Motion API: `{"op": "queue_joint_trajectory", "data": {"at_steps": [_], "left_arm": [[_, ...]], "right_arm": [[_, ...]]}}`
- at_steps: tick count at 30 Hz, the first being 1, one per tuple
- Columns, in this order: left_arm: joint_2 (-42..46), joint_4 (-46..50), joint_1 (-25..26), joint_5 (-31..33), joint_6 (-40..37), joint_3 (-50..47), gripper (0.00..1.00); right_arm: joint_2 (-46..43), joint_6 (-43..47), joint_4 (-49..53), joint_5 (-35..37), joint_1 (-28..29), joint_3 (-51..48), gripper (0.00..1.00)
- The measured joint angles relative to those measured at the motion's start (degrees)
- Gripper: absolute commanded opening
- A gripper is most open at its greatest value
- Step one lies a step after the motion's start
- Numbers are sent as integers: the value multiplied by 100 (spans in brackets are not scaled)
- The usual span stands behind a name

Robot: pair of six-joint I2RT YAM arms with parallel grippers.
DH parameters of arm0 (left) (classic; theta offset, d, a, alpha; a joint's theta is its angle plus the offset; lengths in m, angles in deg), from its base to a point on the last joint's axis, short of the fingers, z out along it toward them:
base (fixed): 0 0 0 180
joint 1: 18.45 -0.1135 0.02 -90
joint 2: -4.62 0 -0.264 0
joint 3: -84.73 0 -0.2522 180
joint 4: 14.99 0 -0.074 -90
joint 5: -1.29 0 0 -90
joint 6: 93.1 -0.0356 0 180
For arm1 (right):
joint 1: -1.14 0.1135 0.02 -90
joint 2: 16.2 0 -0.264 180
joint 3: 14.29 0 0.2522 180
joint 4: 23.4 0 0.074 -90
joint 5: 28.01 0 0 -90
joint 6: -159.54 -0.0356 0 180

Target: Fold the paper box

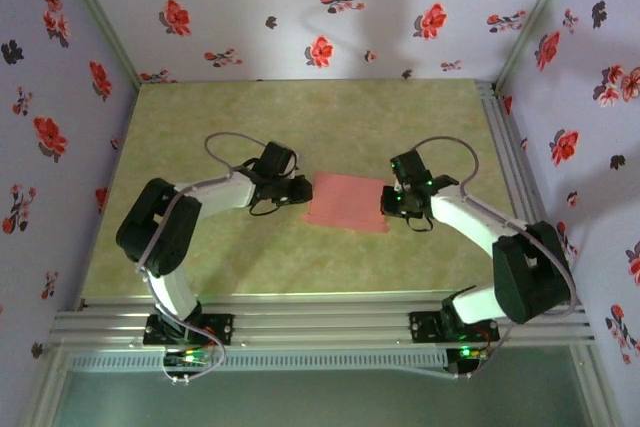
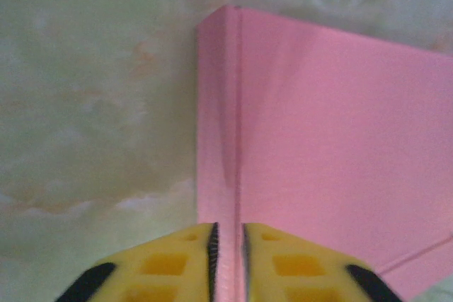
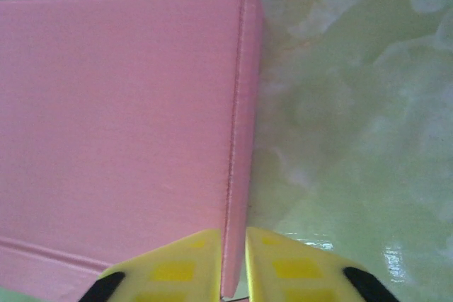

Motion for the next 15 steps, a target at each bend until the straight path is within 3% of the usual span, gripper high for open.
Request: {"op": "queue_joint_trajectory", "data": {"at_steps": [5, 15], "left_arm": [[-195, -20, -26, 76, -116, 70, 0], [-195, -219, -52, 42, -214, 216, 0]], "right_arm": [[295, 79, 0, 9, -94, 149, 3], [374, 122, -114, -55, -131, 374, 0]]}}
